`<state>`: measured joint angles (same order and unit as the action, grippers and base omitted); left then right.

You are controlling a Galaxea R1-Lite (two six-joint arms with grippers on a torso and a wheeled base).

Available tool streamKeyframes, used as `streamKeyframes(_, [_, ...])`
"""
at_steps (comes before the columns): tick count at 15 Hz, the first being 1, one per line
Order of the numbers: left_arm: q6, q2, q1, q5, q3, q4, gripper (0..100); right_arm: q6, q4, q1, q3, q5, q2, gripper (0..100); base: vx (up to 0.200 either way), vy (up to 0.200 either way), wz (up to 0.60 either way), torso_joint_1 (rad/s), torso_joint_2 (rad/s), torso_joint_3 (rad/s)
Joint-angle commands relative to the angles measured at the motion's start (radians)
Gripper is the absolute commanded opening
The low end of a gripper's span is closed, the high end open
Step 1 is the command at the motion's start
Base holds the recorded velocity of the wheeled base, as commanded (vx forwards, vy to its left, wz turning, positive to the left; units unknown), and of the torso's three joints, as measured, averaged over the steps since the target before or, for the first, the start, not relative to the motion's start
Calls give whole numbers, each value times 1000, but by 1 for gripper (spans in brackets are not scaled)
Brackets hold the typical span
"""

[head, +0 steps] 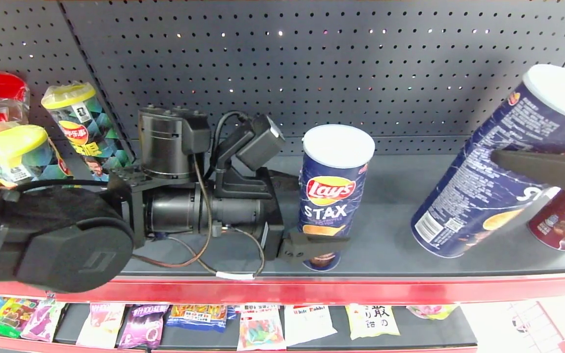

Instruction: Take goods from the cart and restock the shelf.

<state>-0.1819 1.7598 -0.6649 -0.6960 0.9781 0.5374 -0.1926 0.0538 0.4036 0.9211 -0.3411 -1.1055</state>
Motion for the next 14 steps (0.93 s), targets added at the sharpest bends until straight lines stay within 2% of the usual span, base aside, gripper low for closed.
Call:
streamKeyframes(1, [1, -109, 7, 10, -102, 1, 100, 2, 1, 4, 59, -6, -117, 0, 0, 0, 0, 0, 0, 0])
streamKeyframes(2, [1, -134, 13, 13, -130, 1, 100, 4, 1, 4, 79, -6, -146, 0, 0, 0, 0, 0, 0, 0])
streamKeyframes(4, [1, -237, 50, 47, -249, 1, 100, 2, 6, 6, 131, -7, -235, 0, 0, 0, 0, 0, 0, 0])
streamKeyframes(7, [2, -352, 87, 62, -375, 1, 100, 4, 135, 3, 150, -4, -346, 0, 0, 0, 0, 0, 0, 0])
streamKeyframes(8, [13, -401, 103, 65, -412, -1, 100, 5, 189, 4, 150, -4, -387, 0, 0, 0, 0, 0, 0, 0])
streamKeyframes(10, [65, -465, 107, 128, -444, -2, 100, 5, 193, 14, 173, -4, -436, 0, 0, 0, 0, 0, 0, 0])
streamKeyframes(11, [76, -484, 107, 173, -449, -4, 100, 5, 193, 24, 188, -4, -453, 0, 0, 0, 0, 0, 0, 0])
streamKeyframes(12, [107, -516, 107, 273, -466, -7, 100, 10, 193, 37, 220, -4, -485, 0, 0, 0, 0, 0, 0, 0])
streamKeyframes(13, [122, -534, 107, 303, -481, -7, 100, 13, 193, 50, 239, -4, -502, 0, 0, 0, 0, 0, 0, 0])
streamKeyframes(14, [153, -560, 107, 314, -503, -7, 100, 25, 193, 66, 279, -4, -534, 0, 0, 0, 0, 0, 0, 0])
